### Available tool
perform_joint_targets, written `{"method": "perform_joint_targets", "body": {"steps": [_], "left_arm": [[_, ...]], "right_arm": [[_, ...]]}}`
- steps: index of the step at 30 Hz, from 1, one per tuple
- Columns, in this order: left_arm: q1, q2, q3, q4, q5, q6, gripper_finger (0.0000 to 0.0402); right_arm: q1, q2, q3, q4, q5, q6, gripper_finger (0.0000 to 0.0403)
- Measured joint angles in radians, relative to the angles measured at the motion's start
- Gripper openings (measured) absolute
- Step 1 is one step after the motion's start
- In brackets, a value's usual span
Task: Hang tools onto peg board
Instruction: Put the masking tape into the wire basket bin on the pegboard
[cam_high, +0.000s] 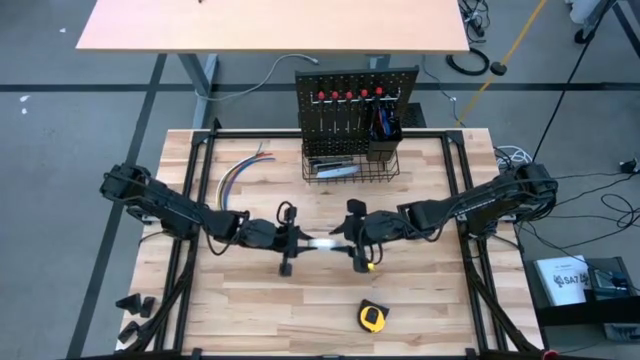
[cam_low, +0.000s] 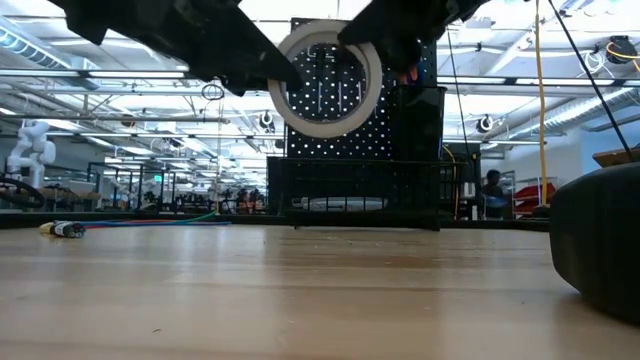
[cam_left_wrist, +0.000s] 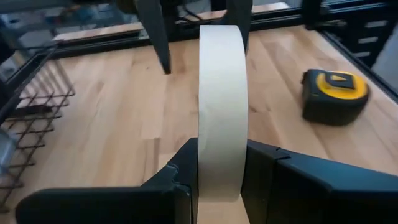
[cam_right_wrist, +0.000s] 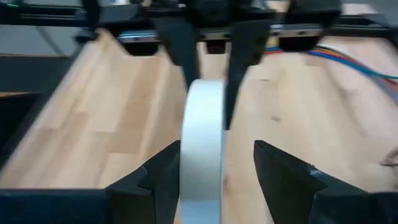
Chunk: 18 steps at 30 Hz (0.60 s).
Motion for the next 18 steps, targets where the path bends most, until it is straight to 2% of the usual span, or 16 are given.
{"method": "perform_joint_targets", "body": {"steps": [2,11,15,18], "left_arm": [[0.007,0.000,0.000,-0.003,-0.009,-0.019,0.0073],[0.023,0.000,0.000,-0.003,-0.008,-0.053,0.0073],[0.023,0.000,0.000,-0.003,-0.008,-0.053,0.0073],[0.024,0.001,0.000,-0.004,-0.008,-0.041,0.0085]], "right_arm": [[0.000,0.000,0.000,-0.005,0.039,0.000,0.0185],[-0.007,0.000,0.000,-0.013,0.048,0.000,0.0174],[-0.006,0.000,0.000,-0.018,0.043,0.000,0.0131],[-0.006,0.000,0.000,-0.029,0.036,-0.001,0.0075]]}}
